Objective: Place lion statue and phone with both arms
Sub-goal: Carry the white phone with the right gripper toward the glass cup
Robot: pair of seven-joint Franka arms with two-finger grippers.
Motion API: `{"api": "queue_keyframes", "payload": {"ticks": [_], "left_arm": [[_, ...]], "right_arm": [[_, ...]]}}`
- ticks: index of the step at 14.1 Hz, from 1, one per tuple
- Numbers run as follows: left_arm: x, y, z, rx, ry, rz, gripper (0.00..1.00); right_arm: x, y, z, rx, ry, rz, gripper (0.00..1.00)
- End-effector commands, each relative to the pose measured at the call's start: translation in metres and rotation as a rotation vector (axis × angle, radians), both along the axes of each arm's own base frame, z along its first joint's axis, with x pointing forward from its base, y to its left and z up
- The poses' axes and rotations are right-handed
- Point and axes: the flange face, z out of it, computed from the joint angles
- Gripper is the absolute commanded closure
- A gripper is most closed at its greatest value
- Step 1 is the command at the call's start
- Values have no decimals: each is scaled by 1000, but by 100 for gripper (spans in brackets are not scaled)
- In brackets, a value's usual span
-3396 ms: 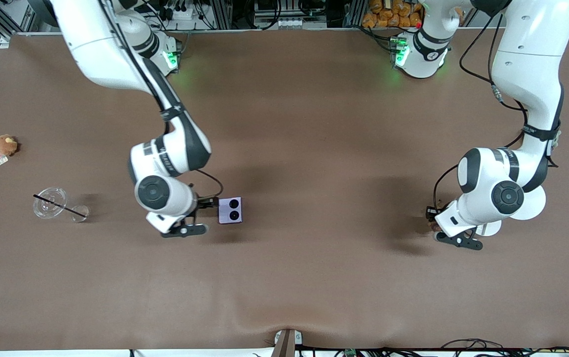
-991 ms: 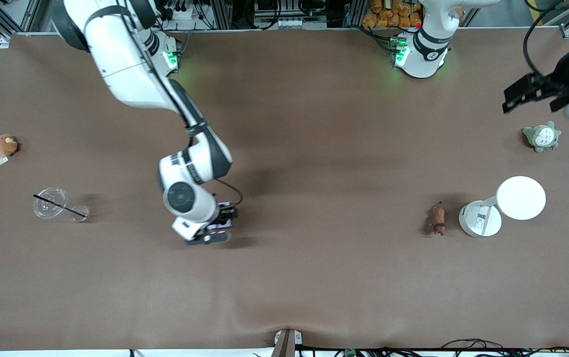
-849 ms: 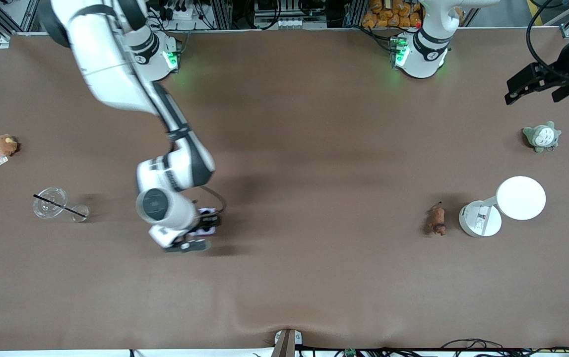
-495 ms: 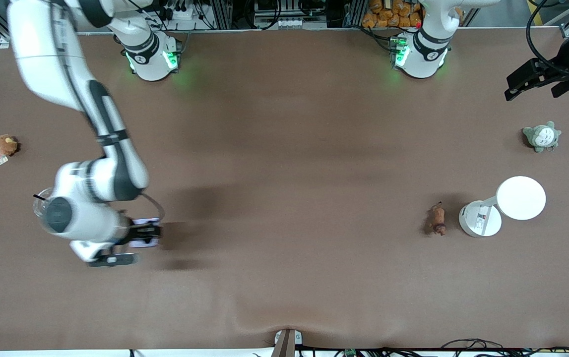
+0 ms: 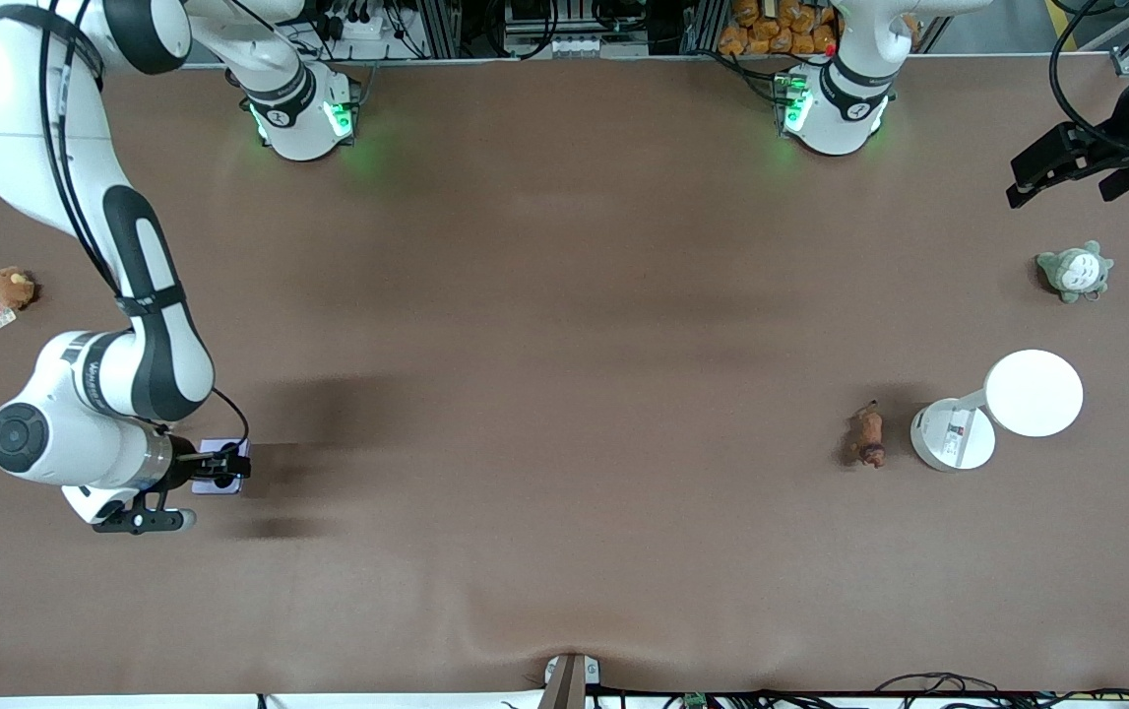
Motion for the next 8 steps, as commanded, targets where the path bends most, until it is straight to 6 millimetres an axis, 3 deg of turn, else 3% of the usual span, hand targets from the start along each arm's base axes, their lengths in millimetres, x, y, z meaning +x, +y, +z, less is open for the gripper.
{"api": "queue_keyframes", "payload": {"ticks": [1, 8], "left_arm": [[5, 3, 2, 1, -4, 9, 0], [3, 26, 1, 3, 11, 35, 0]], "right_arm": [[-1, -18, -6, 0, -1, -11, 84], [-25, -39, -50, 8, 92, -48, 79]]}}
